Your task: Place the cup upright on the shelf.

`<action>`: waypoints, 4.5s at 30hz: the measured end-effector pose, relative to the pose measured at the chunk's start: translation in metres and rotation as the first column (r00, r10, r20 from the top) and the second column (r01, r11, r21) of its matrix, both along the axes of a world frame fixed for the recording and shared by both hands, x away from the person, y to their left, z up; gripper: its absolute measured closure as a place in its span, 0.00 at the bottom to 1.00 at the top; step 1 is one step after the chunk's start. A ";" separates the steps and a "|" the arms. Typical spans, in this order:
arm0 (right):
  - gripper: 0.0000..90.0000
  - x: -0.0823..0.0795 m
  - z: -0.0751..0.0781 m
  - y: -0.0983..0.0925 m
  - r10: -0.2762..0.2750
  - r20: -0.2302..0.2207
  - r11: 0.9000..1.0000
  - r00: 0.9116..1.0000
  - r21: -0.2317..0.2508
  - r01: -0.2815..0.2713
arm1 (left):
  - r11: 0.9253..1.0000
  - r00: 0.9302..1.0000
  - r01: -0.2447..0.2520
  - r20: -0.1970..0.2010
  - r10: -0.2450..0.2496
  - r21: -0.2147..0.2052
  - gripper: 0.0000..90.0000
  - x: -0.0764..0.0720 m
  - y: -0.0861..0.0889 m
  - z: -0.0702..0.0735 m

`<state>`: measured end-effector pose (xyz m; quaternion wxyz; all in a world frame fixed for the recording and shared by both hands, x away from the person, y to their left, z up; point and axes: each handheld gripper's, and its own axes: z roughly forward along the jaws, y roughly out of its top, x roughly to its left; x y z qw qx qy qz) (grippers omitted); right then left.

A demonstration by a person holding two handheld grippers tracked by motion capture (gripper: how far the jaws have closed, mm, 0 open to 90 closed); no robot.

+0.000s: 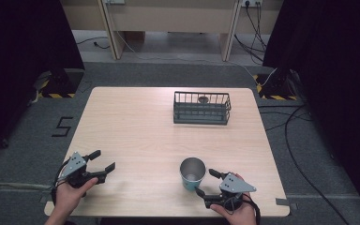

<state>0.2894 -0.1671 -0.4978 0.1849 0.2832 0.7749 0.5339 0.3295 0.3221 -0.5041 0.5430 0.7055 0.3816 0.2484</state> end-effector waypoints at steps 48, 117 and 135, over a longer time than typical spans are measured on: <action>0.19 0.029 -0.002 0.036 0.049 0.024 0.999 0.999 0.013 -0.049 | 1.000 1.000 0.006 0.002 -0.006 0.000 0.18 0.000 0.000 0.000; 0.19 0.055 0.037 0.012 -0.169 0.130 0.982 0.977 0.103 0.157 | 1.000 1.000 0.003 0.001 -0.003 -0.001 0.18 0.000 0.000 0.000; 0.19 0.068 0.050 0.009 -0.216 0.154 0.973 0.964 0.114 0.200 | 1.000 1.000 0.003 0.002 -0.003 -0.001 0.19 0.000 0.000 0.000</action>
